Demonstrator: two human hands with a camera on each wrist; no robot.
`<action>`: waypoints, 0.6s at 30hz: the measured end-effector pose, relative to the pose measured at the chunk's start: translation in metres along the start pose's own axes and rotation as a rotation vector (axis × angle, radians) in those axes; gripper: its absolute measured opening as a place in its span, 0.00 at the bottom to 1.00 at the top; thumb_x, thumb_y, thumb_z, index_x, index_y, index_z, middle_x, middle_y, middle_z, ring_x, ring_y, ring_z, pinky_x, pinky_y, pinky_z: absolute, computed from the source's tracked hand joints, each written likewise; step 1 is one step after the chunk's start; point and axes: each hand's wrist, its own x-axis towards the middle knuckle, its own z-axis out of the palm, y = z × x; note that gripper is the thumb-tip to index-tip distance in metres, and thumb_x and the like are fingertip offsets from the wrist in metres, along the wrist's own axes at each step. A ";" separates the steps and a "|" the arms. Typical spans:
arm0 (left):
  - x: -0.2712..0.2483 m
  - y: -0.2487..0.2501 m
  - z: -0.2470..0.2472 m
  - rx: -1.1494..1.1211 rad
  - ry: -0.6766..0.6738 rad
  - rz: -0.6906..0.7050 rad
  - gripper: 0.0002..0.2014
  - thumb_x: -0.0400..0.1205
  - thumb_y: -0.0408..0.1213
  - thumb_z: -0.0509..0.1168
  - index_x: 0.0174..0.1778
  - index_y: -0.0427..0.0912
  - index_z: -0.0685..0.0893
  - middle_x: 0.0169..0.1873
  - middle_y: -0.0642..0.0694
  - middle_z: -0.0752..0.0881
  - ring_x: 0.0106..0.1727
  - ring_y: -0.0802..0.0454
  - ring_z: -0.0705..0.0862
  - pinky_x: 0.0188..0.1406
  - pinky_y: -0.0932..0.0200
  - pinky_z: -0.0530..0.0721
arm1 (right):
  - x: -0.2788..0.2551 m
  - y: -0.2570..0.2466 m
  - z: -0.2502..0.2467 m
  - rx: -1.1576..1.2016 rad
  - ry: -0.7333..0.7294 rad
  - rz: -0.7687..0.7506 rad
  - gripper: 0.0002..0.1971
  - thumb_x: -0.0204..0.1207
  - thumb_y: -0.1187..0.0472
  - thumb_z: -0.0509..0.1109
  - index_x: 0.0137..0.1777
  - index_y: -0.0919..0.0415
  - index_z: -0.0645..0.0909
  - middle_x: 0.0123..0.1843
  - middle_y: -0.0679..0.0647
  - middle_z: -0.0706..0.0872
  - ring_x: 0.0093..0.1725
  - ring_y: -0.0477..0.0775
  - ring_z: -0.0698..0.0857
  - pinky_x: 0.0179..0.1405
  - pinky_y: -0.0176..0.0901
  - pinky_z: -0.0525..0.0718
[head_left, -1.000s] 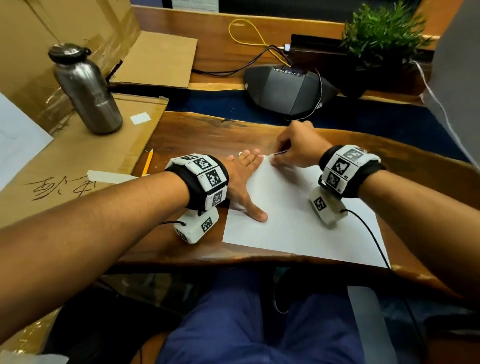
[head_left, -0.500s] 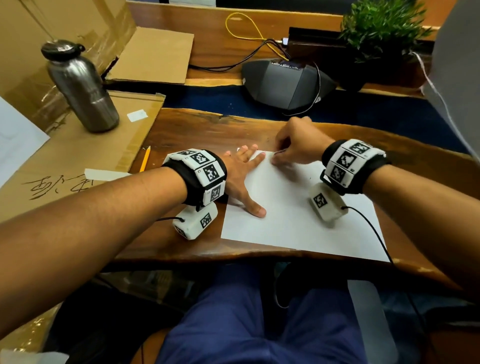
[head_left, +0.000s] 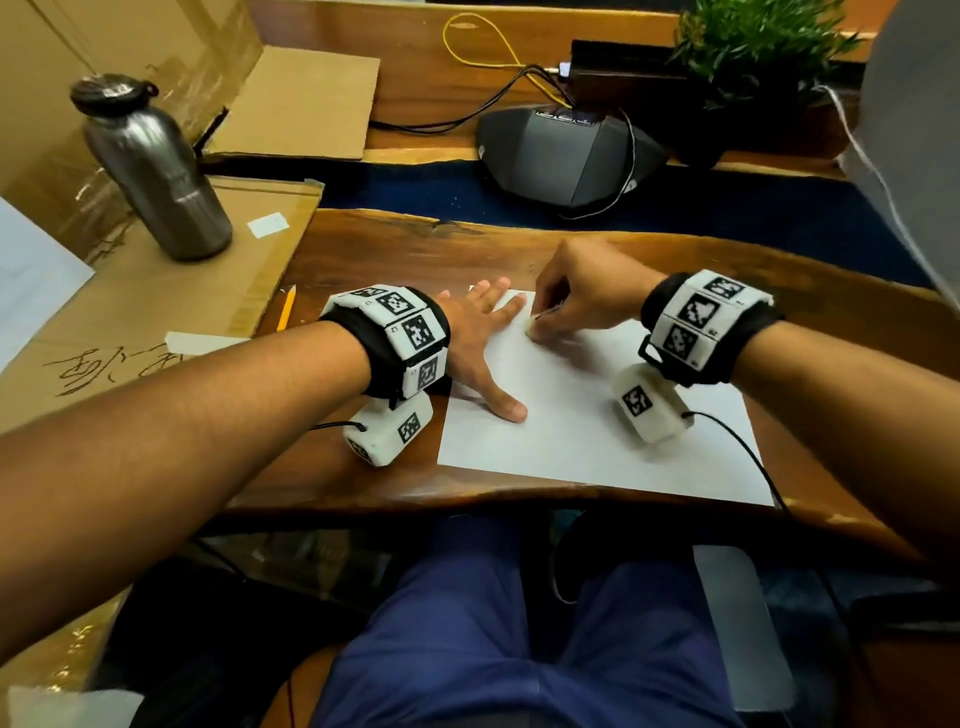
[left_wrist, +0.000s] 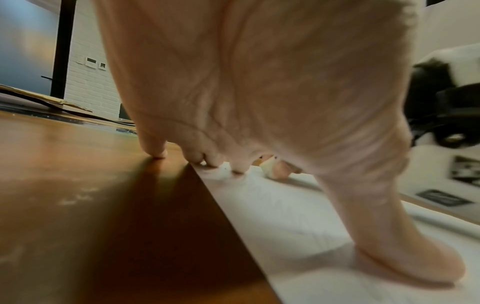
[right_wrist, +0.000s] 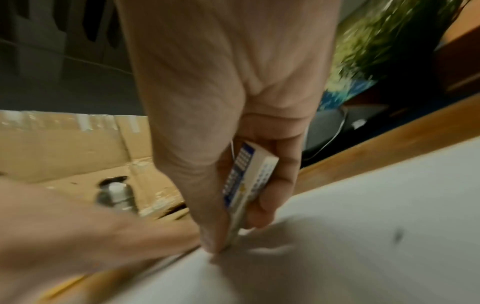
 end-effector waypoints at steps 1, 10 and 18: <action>0.001 0.000 0.000 -0.001 -0.001 -0.002 0.71 0.60 0.79 0.68 0.84 0.54 0.26 0.82 0.49 0.24 0.84 0.48 0.28 0.83 0.34 0.37 | 0.002 0.006 -0.004 -0.001 0.047 0.050 0.10 0.67 0.52 0.84 0.38 0.58 0.92 0.34 0.48 0.89 0.39 0.50 0.83 0.38 0.37 0.74; -0.001 0.001 0.001 0.008 0.012 -0.002 0.71 0.60 0.79 0.67 0.84 0.54 0.27 0.83 0.49 0.24 0.85 0.49 0.29 0.84 0.37 0.34 | -0.002 0.017 -0.011 -0.042 0.075 0.128 0.11 0.68 0.53 0.83 0.33 0.57 0.87 0.34 0.52 0.88 0.42 0.54 0.83 0.42 0.45 0.81; -0.006 -0.006 0.005 0.013 0.044 0.064 0.66 0.67 0.77 0.65 0.84 0.51 0.27 0.83 0.50 0.25 0.84 0.51 0.27 0.83 0.42 0.31 | -0.036 0.062 -0.018 0.285 -0.148 0.330 0.08 0.68 0.57 0.85 0.41 0.61 0.91 0.37 0.56 0.93 0.37 0.54 0.90 0.46 0.50 0.91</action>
